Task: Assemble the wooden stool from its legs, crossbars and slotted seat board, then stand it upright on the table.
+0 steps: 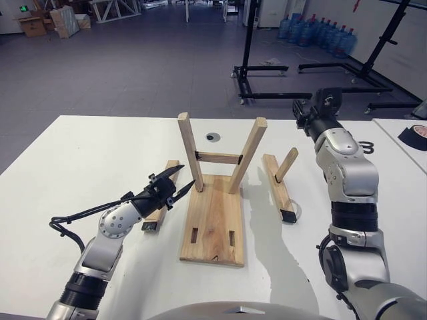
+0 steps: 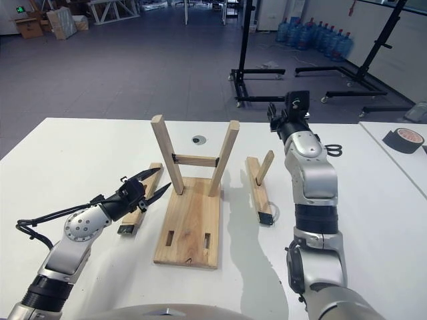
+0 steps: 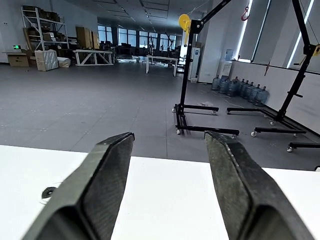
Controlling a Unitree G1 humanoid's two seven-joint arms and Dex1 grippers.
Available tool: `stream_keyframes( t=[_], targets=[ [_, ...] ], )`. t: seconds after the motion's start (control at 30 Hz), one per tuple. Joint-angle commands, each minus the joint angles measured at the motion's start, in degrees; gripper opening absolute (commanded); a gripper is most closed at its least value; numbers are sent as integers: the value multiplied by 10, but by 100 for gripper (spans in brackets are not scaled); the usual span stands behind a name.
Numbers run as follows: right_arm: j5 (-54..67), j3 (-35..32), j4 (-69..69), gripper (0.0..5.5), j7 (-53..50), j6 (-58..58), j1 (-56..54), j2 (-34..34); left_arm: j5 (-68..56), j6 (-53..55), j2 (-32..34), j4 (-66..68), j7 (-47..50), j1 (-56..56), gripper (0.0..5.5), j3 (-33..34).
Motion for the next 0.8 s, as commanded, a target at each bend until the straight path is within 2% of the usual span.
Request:
stream_keyframes(
  t=[0.03,0.17,0.37,0.57,0.67,0.8],
  targets=[
    [-38,42,82,259,11,-38,73,15,6,-1,0,5,-2,-6,253,-5],
    [-60,46,134,259,-1,-69,99,26,3,-1,4,5,-5,-4,253,-3],
    [-52,25,120,259,-1,-88,74,30,4,-1,3,6,-4,-5,253,-3],
    [-20,-17,10,259,-10,-119,42,44,5,-2,1,5,-2,0,253,-4],
    [-23,-15,-51,259,-7,-119,31,37,5,-3,2,5,1,13,253,-1],
    [-9,-20,-164,259,14,-102,77,30,6,-4,3,-5,9,41,253,4]
  ],
)
